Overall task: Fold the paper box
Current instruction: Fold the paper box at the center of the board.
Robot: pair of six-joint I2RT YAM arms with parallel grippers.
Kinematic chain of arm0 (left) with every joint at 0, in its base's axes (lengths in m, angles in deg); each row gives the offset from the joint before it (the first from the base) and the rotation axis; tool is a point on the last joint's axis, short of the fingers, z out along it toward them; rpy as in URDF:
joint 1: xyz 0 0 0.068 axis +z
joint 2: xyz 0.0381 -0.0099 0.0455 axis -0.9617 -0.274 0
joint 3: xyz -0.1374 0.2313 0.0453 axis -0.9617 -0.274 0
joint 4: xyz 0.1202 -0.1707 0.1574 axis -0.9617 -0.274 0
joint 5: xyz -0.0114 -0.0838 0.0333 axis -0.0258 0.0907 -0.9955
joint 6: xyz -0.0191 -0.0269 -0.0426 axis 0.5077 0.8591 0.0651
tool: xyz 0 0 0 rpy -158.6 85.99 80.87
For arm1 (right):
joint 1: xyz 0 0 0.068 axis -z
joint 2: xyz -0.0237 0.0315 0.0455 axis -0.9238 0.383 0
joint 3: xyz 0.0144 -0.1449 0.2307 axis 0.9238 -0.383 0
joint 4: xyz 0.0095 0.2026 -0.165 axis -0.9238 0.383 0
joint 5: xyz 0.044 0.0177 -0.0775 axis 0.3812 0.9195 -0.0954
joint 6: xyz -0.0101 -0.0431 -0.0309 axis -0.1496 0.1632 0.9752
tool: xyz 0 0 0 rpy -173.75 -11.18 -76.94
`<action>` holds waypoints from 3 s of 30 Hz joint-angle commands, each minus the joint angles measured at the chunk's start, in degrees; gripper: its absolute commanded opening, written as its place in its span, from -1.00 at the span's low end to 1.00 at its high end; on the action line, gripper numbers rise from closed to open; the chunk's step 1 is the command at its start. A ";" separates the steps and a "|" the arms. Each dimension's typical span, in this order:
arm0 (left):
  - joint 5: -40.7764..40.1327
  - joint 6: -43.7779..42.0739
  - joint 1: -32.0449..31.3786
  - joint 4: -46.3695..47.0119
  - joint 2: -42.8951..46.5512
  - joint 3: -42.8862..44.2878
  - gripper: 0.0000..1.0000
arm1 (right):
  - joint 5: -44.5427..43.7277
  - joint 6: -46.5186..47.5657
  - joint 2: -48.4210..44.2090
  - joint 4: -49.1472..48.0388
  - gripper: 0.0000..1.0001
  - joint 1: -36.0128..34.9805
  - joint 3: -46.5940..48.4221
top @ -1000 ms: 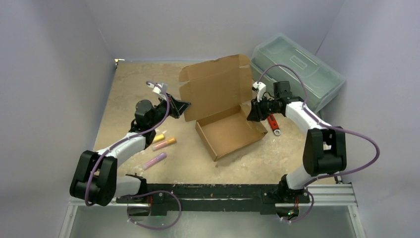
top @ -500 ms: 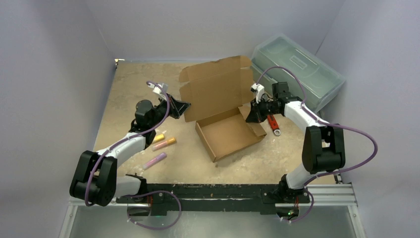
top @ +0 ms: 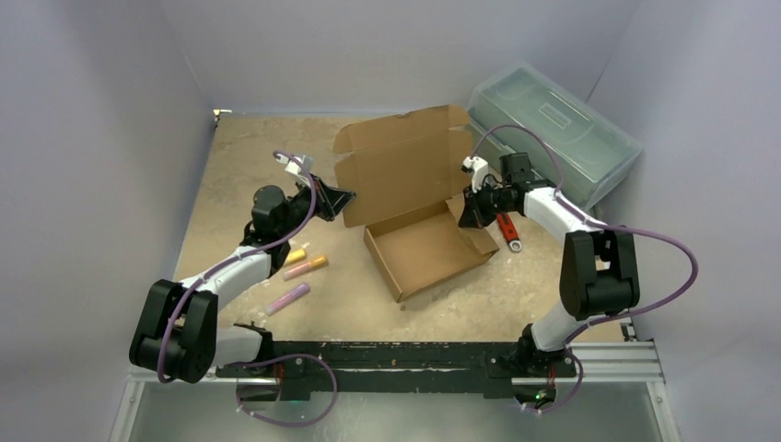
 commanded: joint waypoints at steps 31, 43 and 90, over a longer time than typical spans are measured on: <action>0.65 -0.43 -0.27 2.20 0.83 2.33 -1.00 | -9.84 4.59 -4.73 -3.98 -0.44 -4.56 -1.78; 0.98 -0.11 -0.35 2.22 0.80 2.43 -1.00 | -20.42 5.45 -4.16 -6.31 -0.29 -2.98 -3.19; 4.06 3.29 -0.36 10.41 1.97 0.72 -1.00 | -22.02 -0.49 -1.77 -13.03 -1.00 -3.78 -5.49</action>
